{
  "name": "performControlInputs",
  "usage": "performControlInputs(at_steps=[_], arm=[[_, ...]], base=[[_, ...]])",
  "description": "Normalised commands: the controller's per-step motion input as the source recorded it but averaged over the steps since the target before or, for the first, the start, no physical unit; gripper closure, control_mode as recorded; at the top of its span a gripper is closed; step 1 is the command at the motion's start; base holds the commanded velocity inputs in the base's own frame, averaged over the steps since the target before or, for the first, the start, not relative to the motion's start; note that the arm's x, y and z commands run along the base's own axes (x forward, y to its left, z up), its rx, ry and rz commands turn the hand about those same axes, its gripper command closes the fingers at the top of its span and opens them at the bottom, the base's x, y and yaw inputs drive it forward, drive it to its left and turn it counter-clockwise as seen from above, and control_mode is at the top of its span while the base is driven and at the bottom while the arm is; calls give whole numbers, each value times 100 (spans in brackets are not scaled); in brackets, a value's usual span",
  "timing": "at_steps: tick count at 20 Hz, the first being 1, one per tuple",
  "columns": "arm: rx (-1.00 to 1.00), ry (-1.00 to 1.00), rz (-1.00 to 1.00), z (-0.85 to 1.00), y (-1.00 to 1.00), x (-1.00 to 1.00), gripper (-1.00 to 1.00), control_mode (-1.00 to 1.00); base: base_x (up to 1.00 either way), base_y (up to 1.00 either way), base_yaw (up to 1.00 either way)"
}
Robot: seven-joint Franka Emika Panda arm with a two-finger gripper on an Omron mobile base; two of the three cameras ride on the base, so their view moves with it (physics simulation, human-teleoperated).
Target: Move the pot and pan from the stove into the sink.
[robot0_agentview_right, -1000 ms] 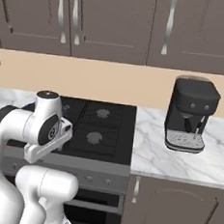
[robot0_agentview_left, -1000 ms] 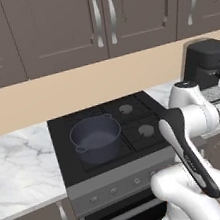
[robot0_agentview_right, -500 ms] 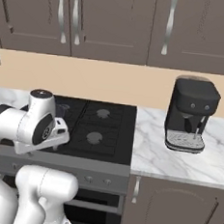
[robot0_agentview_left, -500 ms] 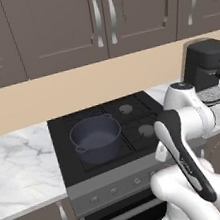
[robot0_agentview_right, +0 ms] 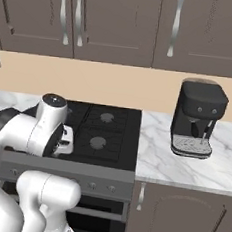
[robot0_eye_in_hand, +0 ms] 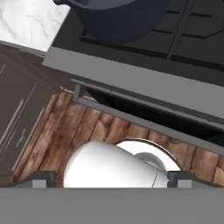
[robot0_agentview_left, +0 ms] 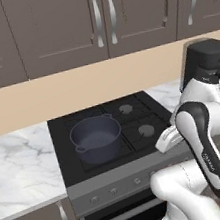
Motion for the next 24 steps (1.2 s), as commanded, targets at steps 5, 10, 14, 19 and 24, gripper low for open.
performControlInputs(at_steps=[5, 10, 14, 19, 24], arm=[[18, -3, -20, 42, -4, -5, -100, -100], [6, -2, -23, 47, 10, 3, -100, -100], [-1, -1, -26, 34, 39, 25, -100, -100], [-7, 0, -27, 15, 59, 52, -100, -100], [-5, 3, -12, 0, 29, 29, -100, -100]], base=[[0, 0, 0], [0, 0, 0], [0, 0, 0], [0, 0, 0], [0, 0, 0]])
